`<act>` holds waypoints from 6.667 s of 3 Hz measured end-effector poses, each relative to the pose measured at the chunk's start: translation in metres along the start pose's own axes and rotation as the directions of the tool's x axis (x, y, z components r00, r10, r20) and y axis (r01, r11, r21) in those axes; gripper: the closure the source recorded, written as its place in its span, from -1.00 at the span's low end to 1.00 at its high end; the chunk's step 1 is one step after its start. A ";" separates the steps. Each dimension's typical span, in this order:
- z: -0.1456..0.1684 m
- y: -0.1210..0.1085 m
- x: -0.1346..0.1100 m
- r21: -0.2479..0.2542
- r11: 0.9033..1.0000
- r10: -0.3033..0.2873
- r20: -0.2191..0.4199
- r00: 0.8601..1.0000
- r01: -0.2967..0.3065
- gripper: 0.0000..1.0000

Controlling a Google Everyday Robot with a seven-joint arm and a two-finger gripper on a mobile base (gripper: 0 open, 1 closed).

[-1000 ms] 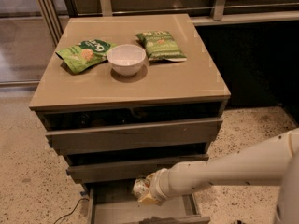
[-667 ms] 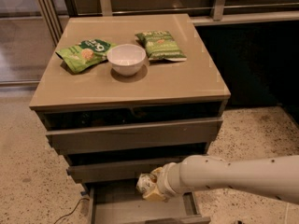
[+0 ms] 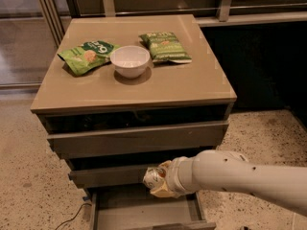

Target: Pick 7up can from bottom drawer and place on counter

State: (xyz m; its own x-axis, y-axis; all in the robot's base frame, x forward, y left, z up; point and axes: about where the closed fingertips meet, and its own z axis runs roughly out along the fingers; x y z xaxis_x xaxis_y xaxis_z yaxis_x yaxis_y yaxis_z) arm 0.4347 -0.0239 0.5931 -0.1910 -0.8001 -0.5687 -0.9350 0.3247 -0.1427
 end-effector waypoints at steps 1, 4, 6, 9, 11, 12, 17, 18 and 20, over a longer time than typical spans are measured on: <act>-0.010 -0.006 -0.010 0.028 1.000 0.000 0.020 1.000 0.000 1.00; -0.073 -0.066 -0.060 0.048 0.996 0.076 0.068 0.995 -0.080 1.00; -0.125 -0.109 -0.094 0.041 0.997 0.067 0.069 0.995 -0.070 1.00; -0.155 -0.147 -0.119 0.107 0.992 0.059 0.088 0.994 -0.068 1.00; -0.198 -0.180 -0.146 0.080 0.996 0.042 0.055 0.998 -0.047 1.00; -0.190 -0.200 -0.155 0.078 0.997 0.016 0.042 0.999 -0.019 1.00; -0.131 -0.244 -0.176 0.125 0.988 -0.095 0.043 0.995 0.089 0.92; -0.129 -0.246 -0.173 0.125 0.988 -0.095 0.034 0.995 0.090 0.43; -0.128 -0.247 -0.171 0.122 0.989 -0.093 0.028 0.995 0.089 -0.66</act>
Offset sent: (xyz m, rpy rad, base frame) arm 0.0306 0.0004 0.0646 0.0599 -0.0597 -0.0705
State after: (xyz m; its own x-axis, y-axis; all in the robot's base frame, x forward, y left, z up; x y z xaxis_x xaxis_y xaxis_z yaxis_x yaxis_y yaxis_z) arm 0.6602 -0.0321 0.8291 -0.0950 -0.8124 -0.5754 -0.9048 0.3115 -0.2905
